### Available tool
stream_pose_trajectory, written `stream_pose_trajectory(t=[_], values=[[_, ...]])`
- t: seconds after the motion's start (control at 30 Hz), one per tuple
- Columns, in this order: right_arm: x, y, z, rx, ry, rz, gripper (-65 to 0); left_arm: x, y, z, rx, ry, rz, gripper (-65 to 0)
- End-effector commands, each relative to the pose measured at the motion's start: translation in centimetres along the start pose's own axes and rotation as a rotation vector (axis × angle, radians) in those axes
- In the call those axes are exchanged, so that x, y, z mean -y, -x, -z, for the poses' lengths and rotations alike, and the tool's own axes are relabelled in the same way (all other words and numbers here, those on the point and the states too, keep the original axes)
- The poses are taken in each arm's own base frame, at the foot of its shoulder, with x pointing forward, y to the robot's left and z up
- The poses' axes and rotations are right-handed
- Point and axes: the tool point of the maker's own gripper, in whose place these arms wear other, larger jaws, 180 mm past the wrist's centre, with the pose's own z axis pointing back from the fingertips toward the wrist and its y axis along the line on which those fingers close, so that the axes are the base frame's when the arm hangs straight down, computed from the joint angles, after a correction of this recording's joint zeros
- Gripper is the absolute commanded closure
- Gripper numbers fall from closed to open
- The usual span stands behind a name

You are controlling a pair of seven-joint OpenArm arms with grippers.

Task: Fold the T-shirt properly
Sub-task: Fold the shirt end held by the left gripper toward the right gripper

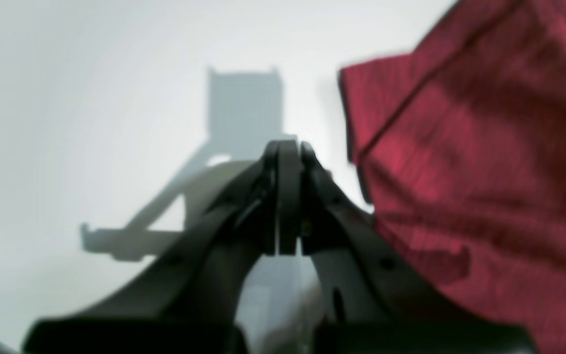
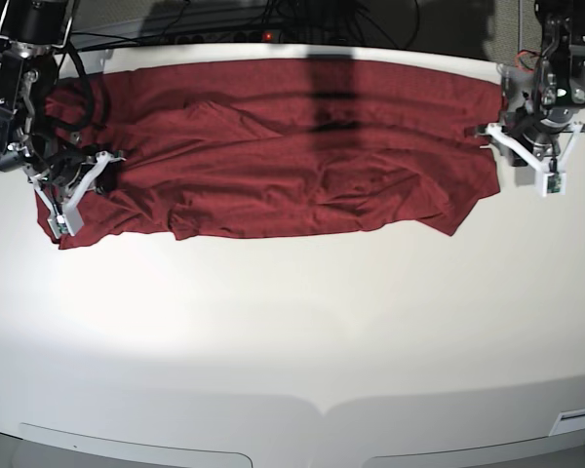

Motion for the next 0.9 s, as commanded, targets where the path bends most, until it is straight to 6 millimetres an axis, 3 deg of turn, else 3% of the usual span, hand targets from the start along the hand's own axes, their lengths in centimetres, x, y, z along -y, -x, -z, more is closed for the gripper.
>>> stream_pose_trajectory(t=[0.0, 0.1, 0.3, 0.53, 0.87], values=[[0.8, -0.7, -0.6, 0.013, 0.021, -0.012, 0.0, 0.0, -1.7, -0.4, 0.05, 0.029, 0.017, -10.9], [0.8, -0.7, -0.6, 0.01, 0.021, -0.011, 0.0, 1.4, -1.9, -0.7, 0.039, 0.143, 0.025, -20.6], [0.8, -0.5, -0.6, -0.002, 0.021, -0.011, 0.0, 3.9, -1.6, -1.0, 0.037, 0.313, 0.037, -22.6], [0.8, 0.0, -0.6, -0.027, 0.021, -0.011, 0.0, 4.7, -1.1, 0.5, -0.002, 0.437, -0.045, -23.2], [0.8, -0.1, -0.6, -0.026, 0.021, -0.011, 0.0, 8.3, 1.6, 0.0, -0.113, 0.654, -0.063, -23.2]])
